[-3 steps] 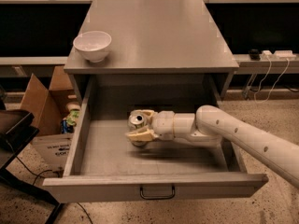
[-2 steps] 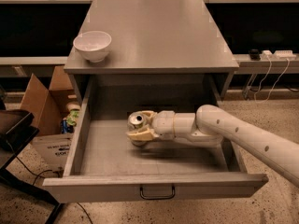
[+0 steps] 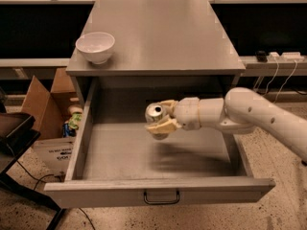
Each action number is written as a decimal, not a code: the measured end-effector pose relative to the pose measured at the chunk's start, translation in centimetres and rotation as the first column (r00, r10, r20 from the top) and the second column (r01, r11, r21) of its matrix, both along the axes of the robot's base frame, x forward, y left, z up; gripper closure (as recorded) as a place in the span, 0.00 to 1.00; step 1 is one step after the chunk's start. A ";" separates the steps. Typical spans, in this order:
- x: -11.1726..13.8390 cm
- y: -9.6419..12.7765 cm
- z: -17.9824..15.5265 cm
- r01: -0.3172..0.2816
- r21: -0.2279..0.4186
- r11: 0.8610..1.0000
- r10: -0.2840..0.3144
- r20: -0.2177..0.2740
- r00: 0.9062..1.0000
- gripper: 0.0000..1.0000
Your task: Pick 7up can from top drawer and place on counter
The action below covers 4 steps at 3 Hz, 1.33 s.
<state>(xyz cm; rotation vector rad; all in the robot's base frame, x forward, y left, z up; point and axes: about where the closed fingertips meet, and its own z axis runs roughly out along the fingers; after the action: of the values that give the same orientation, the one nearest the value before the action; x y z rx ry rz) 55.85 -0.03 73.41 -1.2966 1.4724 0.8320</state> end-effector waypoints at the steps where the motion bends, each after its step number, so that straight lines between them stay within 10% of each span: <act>1: 0.9 -3.3 6.0 -0.017 -0.059 0.998 0.017 0.004 1.000 1.00; 2: 2.7 -6.4 11.3 -0.033 -0.055 0.998 0.031 -0.031 0.999 1.00; 4: 12.1 -12.9 23.8 0.162 0.096 0.982 -0.158 -0.049 0.986 1.00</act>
Offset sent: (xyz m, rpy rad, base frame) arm 0.0670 -0.1221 0.2213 -0.0271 0.0118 0.0282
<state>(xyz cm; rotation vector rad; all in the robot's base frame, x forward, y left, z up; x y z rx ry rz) 67.99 -12.91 97.24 -1.0772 1.5260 0.8196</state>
